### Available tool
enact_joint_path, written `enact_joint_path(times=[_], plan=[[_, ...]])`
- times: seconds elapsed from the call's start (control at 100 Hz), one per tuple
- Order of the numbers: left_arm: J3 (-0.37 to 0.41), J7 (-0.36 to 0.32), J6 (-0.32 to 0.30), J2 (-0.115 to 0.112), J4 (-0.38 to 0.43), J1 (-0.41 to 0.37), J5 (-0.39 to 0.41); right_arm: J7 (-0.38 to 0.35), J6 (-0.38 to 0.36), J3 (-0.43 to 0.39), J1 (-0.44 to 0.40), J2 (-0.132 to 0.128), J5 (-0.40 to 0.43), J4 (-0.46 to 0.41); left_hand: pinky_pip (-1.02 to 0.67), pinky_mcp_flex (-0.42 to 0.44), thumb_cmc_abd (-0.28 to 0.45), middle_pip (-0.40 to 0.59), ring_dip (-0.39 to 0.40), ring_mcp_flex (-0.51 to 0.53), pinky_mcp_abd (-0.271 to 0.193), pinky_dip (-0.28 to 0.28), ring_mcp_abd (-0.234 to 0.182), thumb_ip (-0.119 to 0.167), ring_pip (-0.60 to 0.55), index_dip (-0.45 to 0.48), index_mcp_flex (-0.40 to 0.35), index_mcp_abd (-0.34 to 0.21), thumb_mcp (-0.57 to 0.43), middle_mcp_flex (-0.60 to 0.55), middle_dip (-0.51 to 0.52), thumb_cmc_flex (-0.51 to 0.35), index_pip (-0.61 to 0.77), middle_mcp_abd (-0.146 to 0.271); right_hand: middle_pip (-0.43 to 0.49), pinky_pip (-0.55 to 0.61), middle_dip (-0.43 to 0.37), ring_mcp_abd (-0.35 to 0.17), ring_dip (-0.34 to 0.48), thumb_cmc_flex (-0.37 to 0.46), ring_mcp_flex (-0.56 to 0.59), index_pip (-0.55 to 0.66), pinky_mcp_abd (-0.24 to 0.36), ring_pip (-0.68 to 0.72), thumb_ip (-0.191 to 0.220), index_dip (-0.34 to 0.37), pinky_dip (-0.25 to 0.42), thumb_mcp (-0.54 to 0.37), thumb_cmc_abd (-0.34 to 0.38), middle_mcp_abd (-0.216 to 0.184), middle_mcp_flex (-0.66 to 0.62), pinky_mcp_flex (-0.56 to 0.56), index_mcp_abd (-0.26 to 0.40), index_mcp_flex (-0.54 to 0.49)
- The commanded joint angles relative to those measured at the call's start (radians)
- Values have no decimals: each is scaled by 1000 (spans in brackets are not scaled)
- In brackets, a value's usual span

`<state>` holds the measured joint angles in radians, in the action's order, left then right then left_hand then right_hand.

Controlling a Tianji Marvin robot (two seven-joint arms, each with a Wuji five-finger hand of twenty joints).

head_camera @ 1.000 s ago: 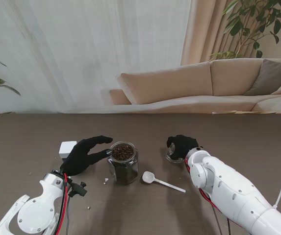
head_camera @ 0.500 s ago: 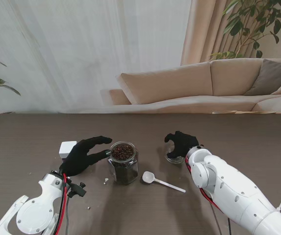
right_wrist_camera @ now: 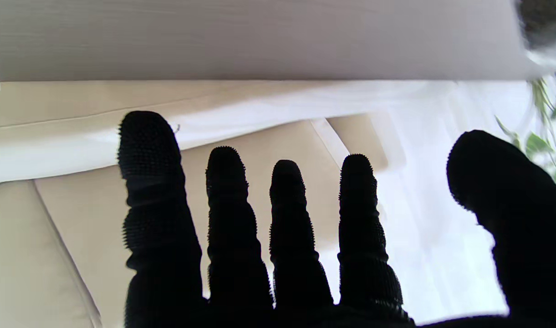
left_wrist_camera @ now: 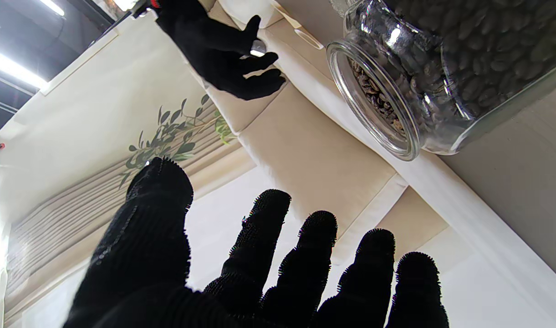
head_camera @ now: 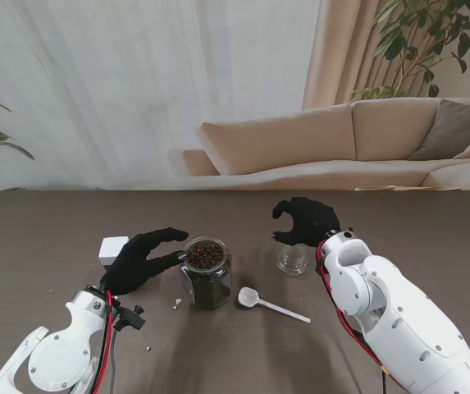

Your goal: Portion coffee beans from the glass jar into the coffee jar

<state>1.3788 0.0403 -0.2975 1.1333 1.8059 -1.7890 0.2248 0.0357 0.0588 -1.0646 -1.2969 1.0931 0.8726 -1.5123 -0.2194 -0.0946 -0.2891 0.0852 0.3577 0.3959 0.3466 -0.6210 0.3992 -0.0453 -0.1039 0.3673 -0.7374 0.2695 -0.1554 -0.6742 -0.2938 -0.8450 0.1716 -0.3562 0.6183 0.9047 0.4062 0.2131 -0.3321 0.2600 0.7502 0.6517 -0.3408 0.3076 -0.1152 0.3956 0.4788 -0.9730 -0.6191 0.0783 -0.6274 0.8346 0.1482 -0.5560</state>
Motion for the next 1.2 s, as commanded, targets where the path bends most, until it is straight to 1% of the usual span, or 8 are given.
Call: enact_joint_path(times=[0.0,0.22,0.34,0.43,0.7,0.88,1.06,1.19], plan=[[-3,-17,-1,2,-3,1,-3,-22,-32,-18,-30,2,-51,-53,21,13,42,-1,4,-9,-15,-4,-8,27,6,-2,8,-14,28,-4,-1,-24,-6,7,-23,26,-8,-5,15,-6,1,-10,28,-21,26,4,-32,-46,30,-2,10,-431,-13,0],[-10,-19,-2,2,-10,9,-5,-48,-107,-83,-111,7,-169,-151,20,13,41,-2,4,-10,-15,-4,-7,27,6,-3,14,-16,27,0,0,-25,-8,7,-28,21,-8,-7,19,-2,-21,-21,41,-32,26,1,-48,-65,30,4,55,-450,-13,34],[-12,-19,-2,2,-13,11,-5,-58,-151,-111,-156,8,-235,-188,21,12,40,-2,4,-11,-16,-4,-8,27,6,-4,16,-17,26,2,0,-26,-9,8,-39,11,-12,-1,19,-9,-35,-35,35,-39,19,-4,-55,-27,41,4,57,-471,-8,42],[-13,-17,-3,2,-15,13,-6,-56,-176,-125,-186,9,-259,-207,21,13,39,-2,4,-11,-15,-4,-9,27,6,-4,18,-20,26,2,0,-25,-9,11,-46,5,-13,-2,19,-11,-43,-43,35,-44,19,-5,-57,-11,42,0,65,-481,-3,48],[-16,-7,-10,4,-16,12,-2,-23,-214,-145,-264,16,-304,-226,21,13,36,-4,3,-14,-16,-4,-12,27,7,-6,26,-24,24,8,1,-27,-13,16,-53,-8,-11,1,16,0,-49,-58,29,-51,24,-5,-53,12,48,3,70,-494,-7,43],[-21,-3,-13,5,-23,18,-1,13,-225,-141,-303,20,-295,-222,21,14,35,-4,3,-15,-17,-3,-11,27,7,-7,32,-25,22,12,1,-29,-14,19,-54,-14,-9,4,12,4,-40,-61,26,-49,25,-1,-49,10,47,3,62,-492,-4,35],[-24,-6,-17,4,-29,23,-4,36,-203,-144,-338,27,-313,-231,21,14,34,-4,3,-15,-18,-4,-12,27,7,-8,35,-26,21,12,1,-29,-15,21,-54,-22,-7,8,11,6,-40,-63,24,-51,25,2,-46,9,53,0,49,-499,-5,33],[-25,-3,-20,5,-31,25,-3,87,-195,-149,-358,38,-323,-228,21,14,25,-3,3,-15,-18,-3,-14,27,6,-8,32,-28,18,11,1,-33,-14,26,-58,-26,-8,12,9,13,-35,-62,18,-51,25,5,-41,8,45,3,41,-499,-9,20]])
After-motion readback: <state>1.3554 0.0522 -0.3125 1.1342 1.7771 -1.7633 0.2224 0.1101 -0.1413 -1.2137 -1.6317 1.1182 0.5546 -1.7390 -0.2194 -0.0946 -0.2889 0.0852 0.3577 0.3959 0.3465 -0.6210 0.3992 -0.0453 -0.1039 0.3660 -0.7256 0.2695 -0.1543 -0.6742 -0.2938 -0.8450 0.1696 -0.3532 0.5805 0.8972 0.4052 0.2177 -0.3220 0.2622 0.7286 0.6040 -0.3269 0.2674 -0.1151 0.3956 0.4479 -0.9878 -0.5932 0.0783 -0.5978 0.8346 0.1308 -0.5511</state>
